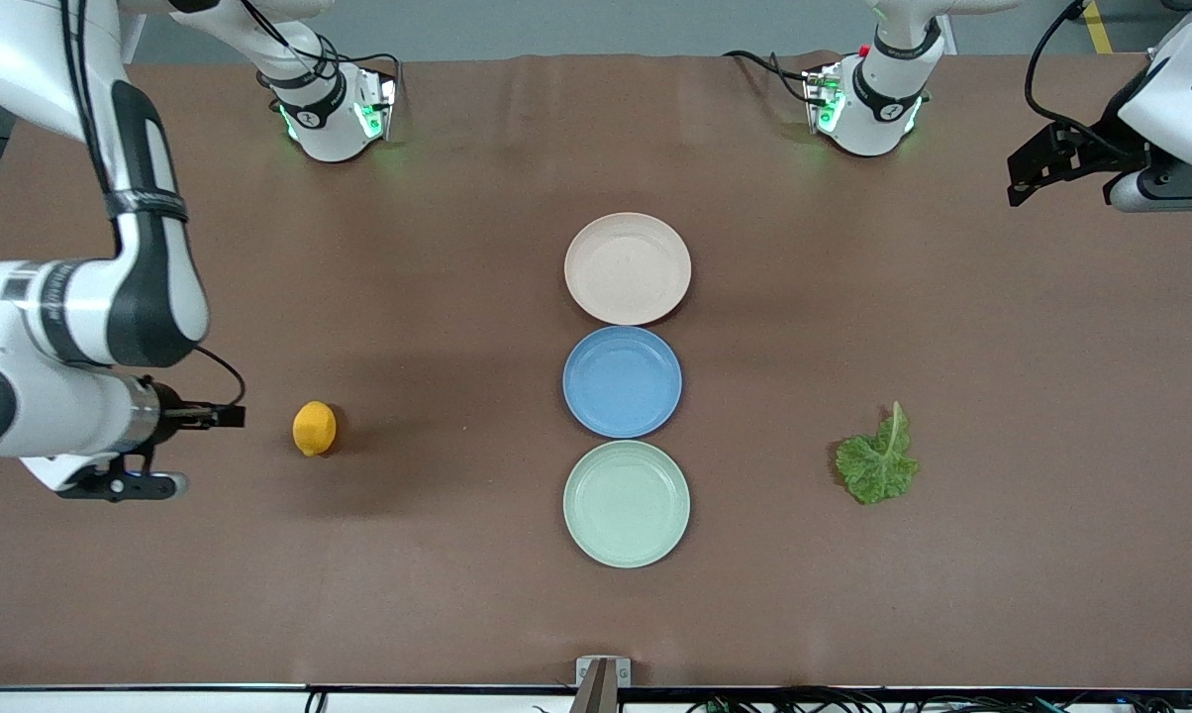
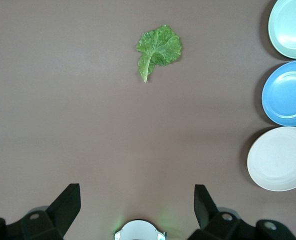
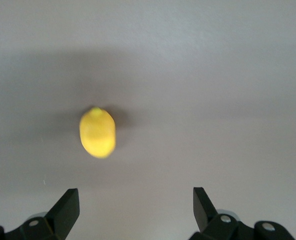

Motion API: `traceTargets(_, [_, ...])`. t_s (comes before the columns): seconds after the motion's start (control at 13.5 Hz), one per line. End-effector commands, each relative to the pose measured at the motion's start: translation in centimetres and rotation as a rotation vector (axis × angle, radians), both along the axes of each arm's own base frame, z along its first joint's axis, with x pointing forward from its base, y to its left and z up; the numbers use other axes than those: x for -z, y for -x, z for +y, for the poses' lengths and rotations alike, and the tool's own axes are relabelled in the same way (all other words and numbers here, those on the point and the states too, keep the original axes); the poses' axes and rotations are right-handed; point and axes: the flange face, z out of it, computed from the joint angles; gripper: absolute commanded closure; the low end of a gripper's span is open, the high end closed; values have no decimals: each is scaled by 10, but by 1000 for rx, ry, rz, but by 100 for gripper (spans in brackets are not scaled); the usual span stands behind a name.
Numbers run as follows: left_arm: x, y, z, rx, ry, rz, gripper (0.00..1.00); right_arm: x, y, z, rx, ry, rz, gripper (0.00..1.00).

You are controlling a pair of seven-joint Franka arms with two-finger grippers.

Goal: Pick lemon and lettuce from plates

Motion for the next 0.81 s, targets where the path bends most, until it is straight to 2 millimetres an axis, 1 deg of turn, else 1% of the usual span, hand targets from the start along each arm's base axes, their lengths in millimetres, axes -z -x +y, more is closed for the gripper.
traceTargets(0.0, [-1, 4, 5, -16, 7, -21, 0, -32, 29, -41, -7, -104, 3, 0])
traceTargets(0.15, [-3, 2, 8, -22, 4, -41, 0, -49, 39, -68, -13, -118, -11, 0])
traceTargets(0.22, [-2, 1, 8, -22, 5, -49, 0, -57, 42, -72, -7, -122, -12, 0])
traceTargets(0.37, [0, -1, 9, -22, 5, -54, 0, -76, 37, -67, -15, -102, -34, 0])
traceTargets(0.44, [1, -3, 9, -20, 5, -52, 0, -81, 38, -74, 1, -105, -28, 0])
traceTargets(0.59, [1, -4, 9, -20, 6, -54, 0, -89, 37, -79, 9, -107, -45, 0])
traceTargets(0.74, [5, -6, 9, -20, 5, -46, 0, -90, 40, -79, 16, -119, -38, 0])
